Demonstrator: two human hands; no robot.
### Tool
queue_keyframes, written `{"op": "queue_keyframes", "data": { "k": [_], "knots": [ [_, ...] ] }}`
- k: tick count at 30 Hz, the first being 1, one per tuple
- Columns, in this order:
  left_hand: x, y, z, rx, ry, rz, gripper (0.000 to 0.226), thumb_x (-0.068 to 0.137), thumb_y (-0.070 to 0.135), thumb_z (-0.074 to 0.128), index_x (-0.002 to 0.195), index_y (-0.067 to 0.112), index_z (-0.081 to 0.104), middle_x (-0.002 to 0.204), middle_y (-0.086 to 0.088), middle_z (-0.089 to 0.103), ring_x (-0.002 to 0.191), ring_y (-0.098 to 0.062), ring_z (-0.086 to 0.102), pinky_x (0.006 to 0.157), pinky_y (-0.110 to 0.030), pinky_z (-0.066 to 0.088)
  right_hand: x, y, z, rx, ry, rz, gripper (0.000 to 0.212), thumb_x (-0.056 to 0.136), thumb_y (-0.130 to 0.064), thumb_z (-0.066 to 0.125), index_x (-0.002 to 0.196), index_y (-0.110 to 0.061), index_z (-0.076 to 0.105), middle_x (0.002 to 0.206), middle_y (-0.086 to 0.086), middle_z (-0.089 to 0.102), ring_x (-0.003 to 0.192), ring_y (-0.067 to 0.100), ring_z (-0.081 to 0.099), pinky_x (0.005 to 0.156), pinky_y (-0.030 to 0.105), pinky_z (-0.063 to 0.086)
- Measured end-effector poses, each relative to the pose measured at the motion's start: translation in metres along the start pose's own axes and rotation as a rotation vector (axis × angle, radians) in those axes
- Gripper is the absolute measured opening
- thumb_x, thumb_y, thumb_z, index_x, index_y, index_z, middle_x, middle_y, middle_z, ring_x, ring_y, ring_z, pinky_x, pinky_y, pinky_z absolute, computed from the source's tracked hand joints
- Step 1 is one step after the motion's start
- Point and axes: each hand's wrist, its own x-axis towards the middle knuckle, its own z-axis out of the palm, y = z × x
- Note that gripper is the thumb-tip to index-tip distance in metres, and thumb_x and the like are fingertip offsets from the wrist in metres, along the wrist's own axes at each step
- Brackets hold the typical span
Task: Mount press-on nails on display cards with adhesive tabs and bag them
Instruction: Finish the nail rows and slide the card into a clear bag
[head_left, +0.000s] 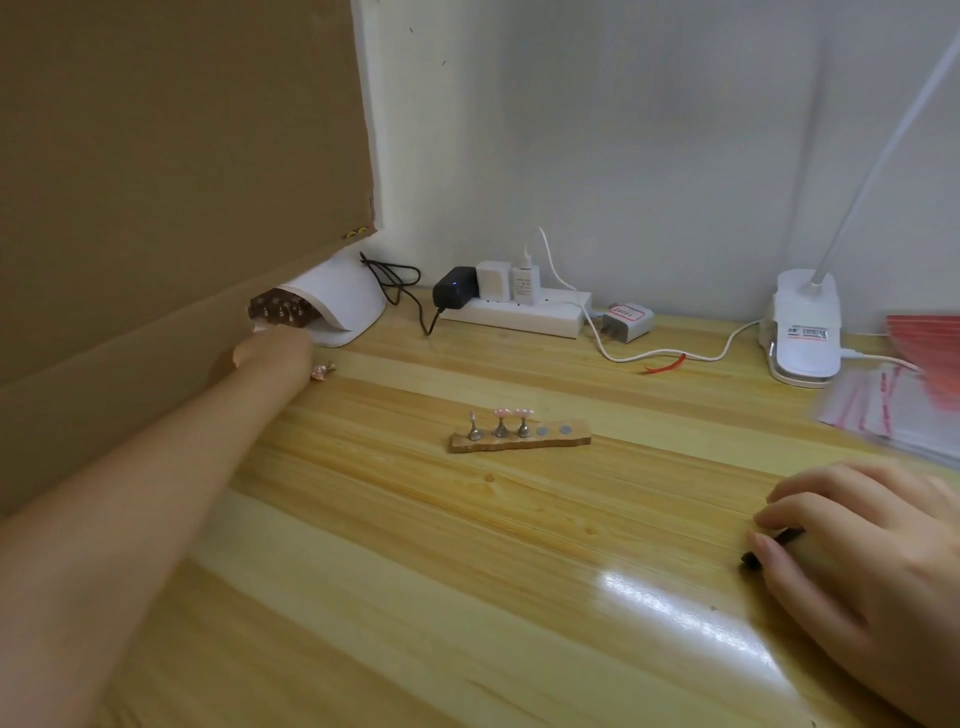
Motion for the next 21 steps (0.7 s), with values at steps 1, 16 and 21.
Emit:
{"op": "queue_keyframes", "data": {
  "k": [1, 16, 21],
  "knots": [
    [-0.002, -0.002, 0.001, 0.004, 0.013, 0.014, 0.028, 0.091, 0.004, 0.055, 0.117, 0.009, 0.063, 0.121, -0.010, 0.059, 0.112, -0.029, 0.058, 0.078, -0.037, 0.046, 0.000, 0.000, 0.000, 0.005, 0.002, -0.003, 0.036, 0.085, -0.039, 0.048, 0.070, -0.014, 0.070, 0.081, 0.001, 0.065, 0.078, 0.036, 0.062, 0.066, 0.046, 0.045],
    [-0.013, -0.056, 0.005, -1.223, 0.402, 0.069, 0.030, 0.101, 0.012, 0.040, 0.123, 0.010, 0.061, 0.105, -0.005, 0.070, 0.055, -0.009, 0.066, 0.054, -0.015, 0.051, -0.002, 0.003, 0.004, 0.029, 0.015, -0.003, 0.036, 0.087, -0.040, 0.047, 0.069, -0.016, 0.069, 0.082, -0.001, 0.064, 0.078, 0.033, 0.060, 0.068, 0.044, 0.043],
    [-0.030, -0.036, 0.006, -0.945, 0.167, 0.233, 0.033, 0.102, 0.025, 0.045, 0.129, 0.012, 0.058, 0.120, -0.004, 0.061, 0.104, -0.025, 0.057, 0.088, -0.034, 0.043, -0.001, 0.003, 0.003, 0.027, 0.017, -0.009, 0.037, 0.087, -0.040, 0.048, 0.068, -0.015, 0.068, 0.081, -0.001, 0.064, 0.077, 0.033, 0.060, 0.067, 0.045, 0.044]
  ]
}}
